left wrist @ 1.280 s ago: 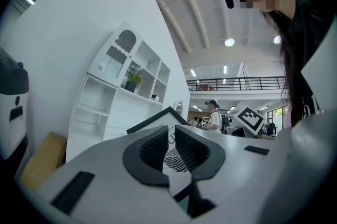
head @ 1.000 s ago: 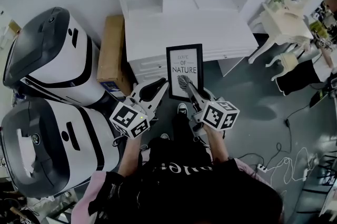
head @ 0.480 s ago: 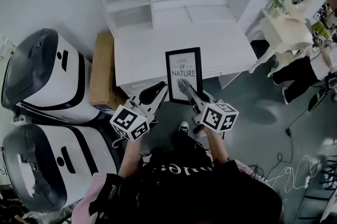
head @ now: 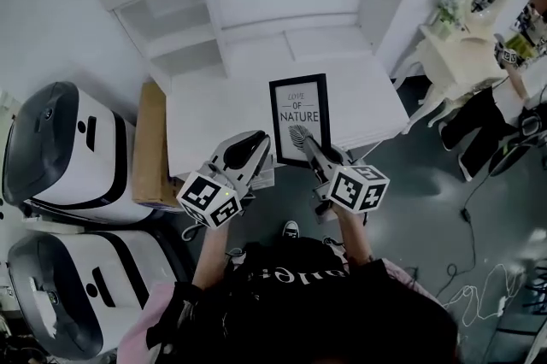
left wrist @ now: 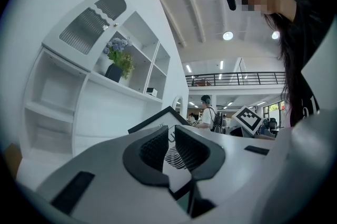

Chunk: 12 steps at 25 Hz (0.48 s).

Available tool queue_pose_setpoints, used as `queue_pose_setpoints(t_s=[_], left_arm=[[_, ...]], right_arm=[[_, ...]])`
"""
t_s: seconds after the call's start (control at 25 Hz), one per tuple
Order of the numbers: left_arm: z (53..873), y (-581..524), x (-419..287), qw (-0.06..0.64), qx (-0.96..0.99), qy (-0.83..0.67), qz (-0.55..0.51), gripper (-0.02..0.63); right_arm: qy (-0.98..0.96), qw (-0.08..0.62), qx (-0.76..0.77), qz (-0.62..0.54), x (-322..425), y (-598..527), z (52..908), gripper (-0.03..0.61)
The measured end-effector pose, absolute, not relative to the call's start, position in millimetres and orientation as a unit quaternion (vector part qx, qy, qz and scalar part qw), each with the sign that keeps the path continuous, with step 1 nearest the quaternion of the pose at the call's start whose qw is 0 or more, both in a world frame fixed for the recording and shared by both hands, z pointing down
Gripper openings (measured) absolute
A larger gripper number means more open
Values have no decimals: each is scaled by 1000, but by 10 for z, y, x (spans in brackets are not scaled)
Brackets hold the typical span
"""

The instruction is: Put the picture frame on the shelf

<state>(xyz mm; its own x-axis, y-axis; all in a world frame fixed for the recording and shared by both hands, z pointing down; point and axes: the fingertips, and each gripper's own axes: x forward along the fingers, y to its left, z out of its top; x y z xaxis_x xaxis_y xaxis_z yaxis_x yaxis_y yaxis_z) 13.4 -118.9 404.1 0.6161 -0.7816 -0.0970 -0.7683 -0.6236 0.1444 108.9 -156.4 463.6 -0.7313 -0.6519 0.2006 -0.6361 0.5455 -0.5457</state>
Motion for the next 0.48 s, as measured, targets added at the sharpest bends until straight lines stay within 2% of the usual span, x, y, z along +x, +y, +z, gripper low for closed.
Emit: queue_pose_setpoints(t_s=[0.48], left_arm=[[3880, -1780, 365, 16, 906, -421, -46, 49]], right_arm=[[887, 46, -368, -274, 1343, -2382, 4299, 52]])
